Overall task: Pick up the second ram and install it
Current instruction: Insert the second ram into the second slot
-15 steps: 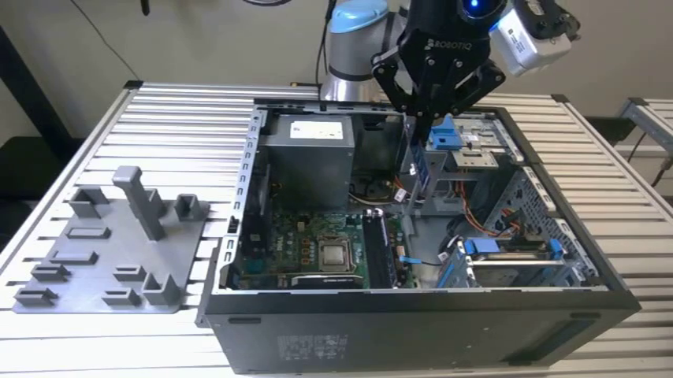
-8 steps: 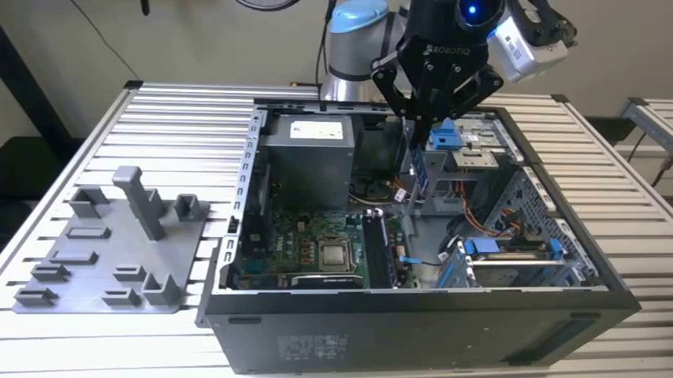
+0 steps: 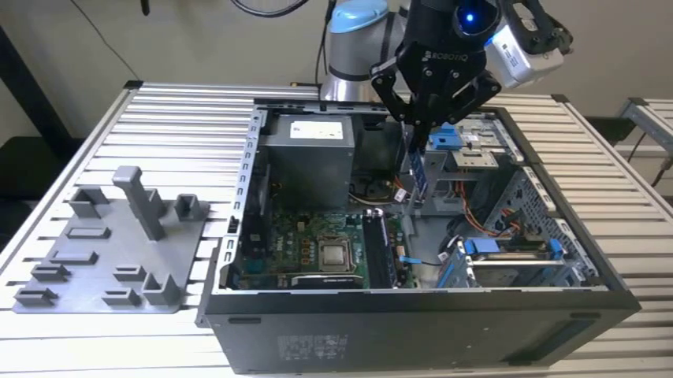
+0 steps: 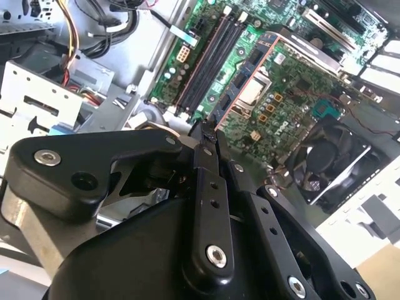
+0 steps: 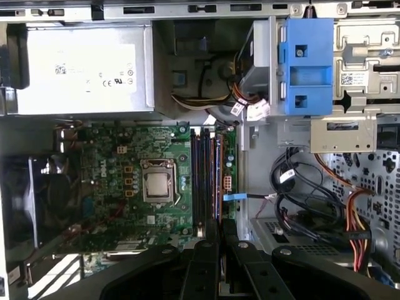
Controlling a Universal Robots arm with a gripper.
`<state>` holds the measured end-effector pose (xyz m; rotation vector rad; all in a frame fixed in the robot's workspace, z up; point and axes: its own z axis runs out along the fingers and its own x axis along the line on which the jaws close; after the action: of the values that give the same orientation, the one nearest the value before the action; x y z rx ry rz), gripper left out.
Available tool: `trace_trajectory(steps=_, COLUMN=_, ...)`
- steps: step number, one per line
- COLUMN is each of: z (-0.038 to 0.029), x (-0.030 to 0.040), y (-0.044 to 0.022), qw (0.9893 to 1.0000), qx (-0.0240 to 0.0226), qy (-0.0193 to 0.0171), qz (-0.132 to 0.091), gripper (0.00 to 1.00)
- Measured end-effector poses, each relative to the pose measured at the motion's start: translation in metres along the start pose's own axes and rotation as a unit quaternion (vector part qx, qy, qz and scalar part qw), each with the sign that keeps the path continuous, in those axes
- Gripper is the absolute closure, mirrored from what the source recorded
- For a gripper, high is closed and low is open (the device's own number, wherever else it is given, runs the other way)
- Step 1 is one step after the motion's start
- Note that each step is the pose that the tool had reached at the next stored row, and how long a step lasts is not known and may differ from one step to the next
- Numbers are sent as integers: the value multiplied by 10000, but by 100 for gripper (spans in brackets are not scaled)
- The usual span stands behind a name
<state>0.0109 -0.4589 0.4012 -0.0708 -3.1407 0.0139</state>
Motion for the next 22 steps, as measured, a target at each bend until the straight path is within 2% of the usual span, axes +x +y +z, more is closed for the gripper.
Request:
trace_trajectory(steps=17, z=129, x=0, y=0, qw=10000, qx=4, qy=0, qz=1, gripper=86)
trace_trajectory(steps=22, z=140, x=0, y=0, qw=10000, qx=4, qy=0, qz=1, gripper=86)
